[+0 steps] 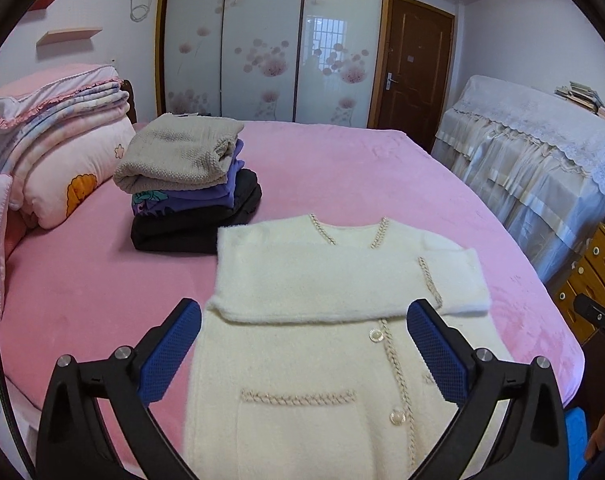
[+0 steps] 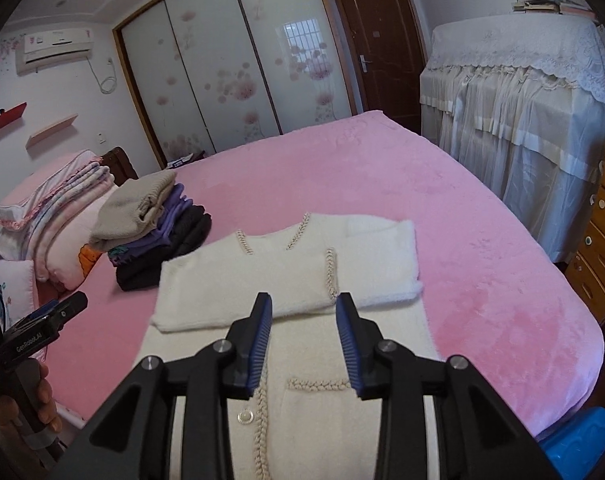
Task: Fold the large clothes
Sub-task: 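Release the cardigan and lift both tools away, then move both tools to the cardigan hem and grasp it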
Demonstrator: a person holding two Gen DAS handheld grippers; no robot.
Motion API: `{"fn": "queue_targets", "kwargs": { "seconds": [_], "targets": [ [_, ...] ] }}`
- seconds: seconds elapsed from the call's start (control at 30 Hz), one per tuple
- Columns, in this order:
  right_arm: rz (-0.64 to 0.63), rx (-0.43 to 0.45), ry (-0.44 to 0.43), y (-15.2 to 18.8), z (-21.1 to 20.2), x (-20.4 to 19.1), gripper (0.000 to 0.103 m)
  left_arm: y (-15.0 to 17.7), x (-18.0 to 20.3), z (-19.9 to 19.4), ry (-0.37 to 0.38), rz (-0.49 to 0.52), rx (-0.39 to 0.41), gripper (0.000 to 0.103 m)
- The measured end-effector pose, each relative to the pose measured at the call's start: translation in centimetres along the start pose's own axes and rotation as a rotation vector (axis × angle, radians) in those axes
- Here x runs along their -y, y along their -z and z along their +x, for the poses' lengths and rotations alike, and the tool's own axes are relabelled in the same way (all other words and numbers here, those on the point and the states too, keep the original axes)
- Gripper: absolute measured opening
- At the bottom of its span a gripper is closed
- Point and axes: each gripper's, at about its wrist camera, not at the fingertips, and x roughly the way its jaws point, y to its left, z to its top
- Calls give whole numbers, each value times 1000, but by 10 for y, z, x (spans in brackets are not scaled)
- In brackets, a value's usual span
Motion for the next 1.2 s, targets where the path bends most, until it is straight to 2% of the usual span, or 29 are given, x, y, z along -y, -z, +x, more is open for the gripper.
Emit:
{"fn": "queue_targets", "kwargs": {
  "seconds": [0.27,0.43,0.67,0.77,1.07,1.1,1.17,1.2],
  "targets": [
    [-60,18,-21,31,-36,-1,34,43,8,-39,15,13,-19,102],
    [-89,52,-27,54,-47,2,34,69,-7,-42,8,-54,-52,102],
    [-122,43,-12,75,-45,4,34,97,-27,-41,-11,-114,-16,102],
    [-131,48,-7,85,-46,6,34,105,-30,-41,-43,-101,-13,102],
    [-175,50,16,116,-37,8,35,128,-33,-30,-53,-28,-92,102],
    [-178,60,15,119,-36,9,36,132,-34,-26,-59,-21,-116,102],
    [-186,74,14,124,-34,10,48,138,-35,-18,-61,-20,-149,102],
    [-193,67,16,126,-31,12,62,142,-37,-14,-63,-24,-163,102]
  ]
}}
